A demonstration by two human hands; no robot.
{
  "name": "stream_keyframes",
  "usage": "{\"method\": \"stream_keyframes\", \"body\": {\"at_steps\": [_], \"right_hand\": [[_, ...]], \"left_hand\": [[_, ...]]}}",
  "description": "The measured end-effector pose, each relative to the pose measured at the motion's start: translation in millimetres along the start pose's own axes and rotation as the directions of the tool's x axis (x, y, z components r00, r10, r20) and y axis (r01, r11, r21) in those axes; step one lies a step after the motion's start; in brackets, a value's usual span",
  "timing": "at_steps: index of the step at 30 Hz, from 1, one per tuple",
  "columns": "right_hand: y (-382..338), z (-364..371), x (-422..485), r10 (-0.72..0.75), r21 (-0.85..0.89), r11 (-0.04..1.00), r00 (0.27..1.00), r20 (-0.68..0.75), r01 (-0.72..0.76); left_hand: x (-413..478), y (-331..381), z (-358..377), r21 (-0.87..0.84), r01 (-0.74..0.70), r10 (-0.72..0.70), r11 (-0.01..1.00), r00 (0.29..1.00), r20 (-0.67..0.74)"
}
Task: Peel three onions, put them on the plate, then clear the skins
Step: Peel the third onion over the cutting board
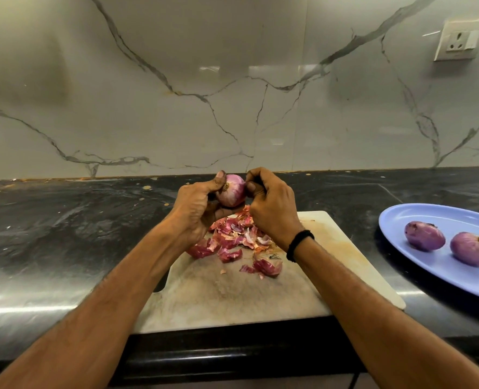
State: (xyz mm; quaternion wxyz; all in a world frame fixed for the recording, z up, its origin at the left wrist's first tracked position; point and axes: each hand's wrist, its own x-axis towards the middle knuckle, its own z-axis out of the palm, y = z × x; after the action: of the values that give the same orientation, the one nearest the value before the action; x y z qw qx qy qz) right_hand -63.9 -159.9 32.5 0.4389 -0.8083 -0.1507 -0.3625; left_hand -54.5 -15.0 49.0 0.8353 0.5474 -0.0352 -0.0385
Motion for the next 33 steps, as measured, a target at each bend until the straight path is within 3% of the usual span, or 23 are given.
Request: {"method": "stream_keyframes", "body": {"at_steps": [5, 11, 16, 20, 24, 29, 33], "right_hand": [[1, -2, 2, 0.104, 0.077, 0.991, 0.994, 0.031, -0.106], [-5, 3, -3, -0.136, -0.080, 0.987, 0.990, 0.033, 0.138], [-4, 1, -5, -0.118, -0.074, 0.989, 0.989, 0.086, 0.124], [3, 1, -7, -0.135, -0.169, 0.974, 0.985, 0.112, 0.152], [6, 4, -7, -0.212, -0.242, 0.945, 0.976, 0.052, 0.218], [2, 4, -4, -0.222, -0.107, 0.970, 0.975, -0.021, 0.218], [2, 6, -2, -0.259, -0.139, 0.958, 0.965, -0.040, 0.251]], "left_hand": [[-2, -2, 2, -0.017, 0.014, -0.014, 1.000, 1.000, 0.014], [-1, -1, 4, -0.095, 0.011, -0.019, 0.995, 0.996, -0.084], [11, 15, -10, -0.240, -0.144, 0.074, 0.960, 0.957, -0.279], [11, 11, -8, -0.144, -0.145, 0.104, 0.979, 0.960, -0.261], [11, 7, -9, -0.052, -0.155, 0.141, 0.987, 0.968, -0.209], [10, 4, -9, 0.087, -0.181, 0.193, 0.980, 0.970, -0.148], [6, 1, -7, 0.155, -0.211, 0.223, 0.965, 0.973, -0.060]]}}
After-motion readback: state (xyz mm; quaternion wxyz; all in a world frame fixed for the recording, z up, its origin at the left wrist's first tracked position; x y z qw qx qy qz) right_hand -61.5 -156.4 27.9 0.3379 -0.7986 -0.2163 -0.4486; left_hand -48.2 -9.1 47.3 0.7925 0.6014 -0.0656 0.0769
